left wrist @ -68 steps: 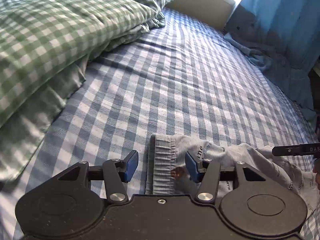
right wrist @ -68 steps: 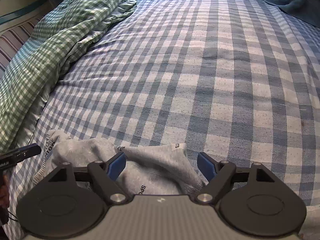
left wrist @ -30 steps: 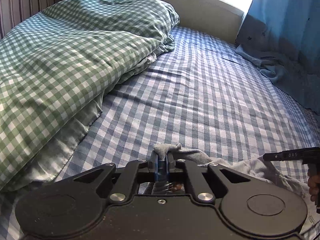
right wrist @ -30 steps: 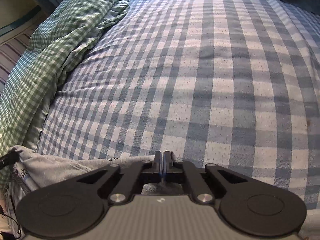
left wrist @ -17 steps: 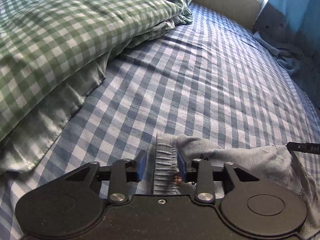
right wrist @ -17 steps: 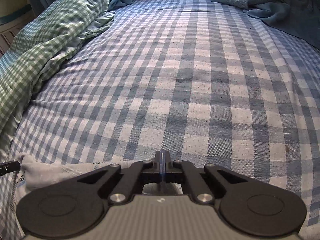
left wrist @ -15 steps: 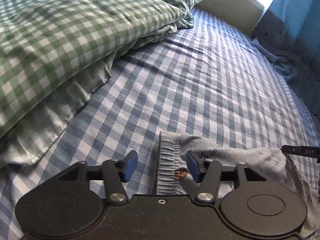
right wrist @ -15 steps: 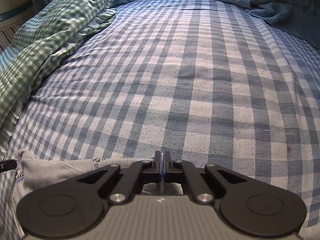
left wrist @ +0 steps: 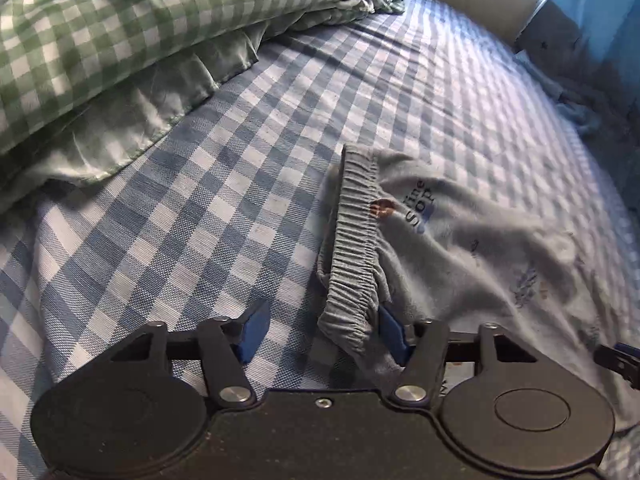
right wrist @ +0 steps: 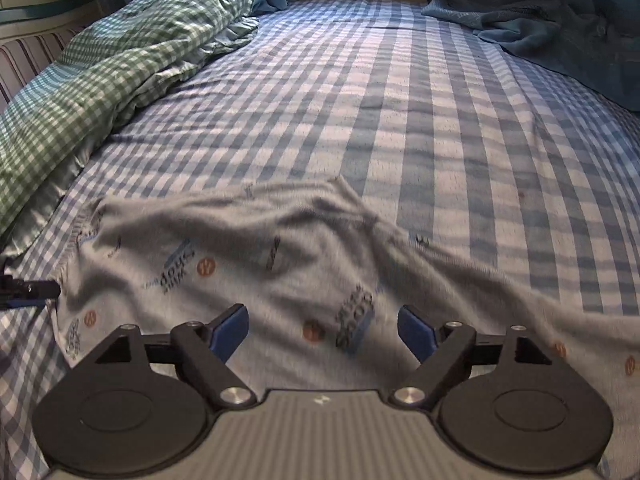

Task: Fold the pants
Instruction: 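Fold the waistband over toward the cuffs and release both grippers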

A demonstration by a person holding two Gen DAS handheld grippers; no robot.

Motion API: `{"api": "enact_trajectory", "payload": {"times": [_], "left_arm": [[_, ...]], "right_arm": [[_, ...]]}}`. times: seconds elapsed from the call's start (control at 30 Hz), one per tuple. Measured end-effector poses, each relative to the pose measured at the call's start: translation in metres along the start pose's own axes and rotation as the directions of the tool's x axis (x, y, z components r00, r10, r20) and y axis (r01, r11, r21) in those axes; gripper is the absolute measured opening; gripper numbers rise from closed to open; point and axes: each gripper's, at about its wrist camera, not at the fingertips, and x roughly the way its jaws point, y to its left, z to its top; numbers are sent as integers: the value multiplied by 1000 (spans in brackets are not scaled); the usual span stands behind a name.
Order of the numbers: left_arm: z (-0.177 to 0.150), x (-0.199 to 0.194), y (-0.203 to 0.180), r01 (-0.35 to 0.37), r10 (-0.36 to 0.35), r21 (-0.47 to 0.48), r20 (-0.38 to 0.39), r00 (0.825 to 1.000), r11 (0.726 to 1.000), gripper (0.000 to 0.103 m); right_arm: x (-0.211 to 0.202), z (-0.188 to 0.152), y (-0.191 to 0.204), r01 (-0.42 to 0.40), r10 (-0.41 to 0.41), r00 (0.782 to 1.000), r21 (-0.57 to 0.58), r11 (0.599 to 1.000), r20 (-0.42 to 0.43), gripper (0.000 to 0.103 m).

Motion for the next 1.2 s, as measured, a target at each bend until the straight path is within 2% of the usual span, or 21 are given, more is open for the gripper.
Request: {"api": "enact_trajectory", "payload": {"times": [0.1, 0.17, 0.2, 0.27, 0.33, 0.37, 0.47, 0.53, 0.6, 0.67, 0.87, 1.03, 1.2], "left_arm": [[2, 1, -14, -78, 79, 47, -21, 997, 996, 61], [3, -1, -18, -119, 121, 53, -42, 992, 992, 65], [4, -4, -22, -145, 148, 56, -47, 988, 988, 70], [5, -12, -31, -180, 183, 83, -26, 983, 980, 74], [5, -21, -47, -203, 203, 132, 12, 979, 970, 84], [4, -24, -56, -207, 205, 153, 27, 978, 966, 85], [1, -30, -95, -180, 172, 219, 54, 984, 959, 93], [-5, -31, -126, -155, 143, 259, 66, 988, 953, 102], [-14, -29, -158, -125, 110, 305, 66, 992, 944, 102], [-27, -21, -197, -91, 85, 371, 34, 996, 924, 102], [-65, -13, -311, -54, 90, 510, -47, 995, 858, 102], [-93, -26, -398, -37, 80, 590, -46, 996, 807, 102], [-111, -38, -465, -27, 70, 642, -42, 997, 766, 102]], "right_arm": [[2, -25, -12, 59, -57, 997, 46, 997, -47, 88], [9, -40, -28, 128, -121, 988, 64, 990, -100, 89], [10, -45, -38, 138, -128, 986, 86, 987, -108, 91], [0, -51, -55, 120, -109, 991, 146, 982, -81, 93], [-13, -56, -66, 134, -127, 991, 156, 979, -50, 93], [-21, -60, -71, 131, -128, 991, 159, 979, -29, 94], [-40, -75, -91, 116, -121, 993, 197, 973, 14, 98], [-51, -88, -107, 112, -121, 992, 221, 969, 29, 99], [-63, -102, -126, 125, -139, 989, 243, 962, 41, 102], [-72, -115, -147, 137, -154, 987, 270, 953, 43, 103], [-102, -149, -219, 159, -181, 983, 380, 911, 22, 103], [-124, -170, -282, 150, -175, 985, 488, 860, 7, 103], [-132, -173, -334, 154, -156, 987, 542, 826, -42, 103]]}}
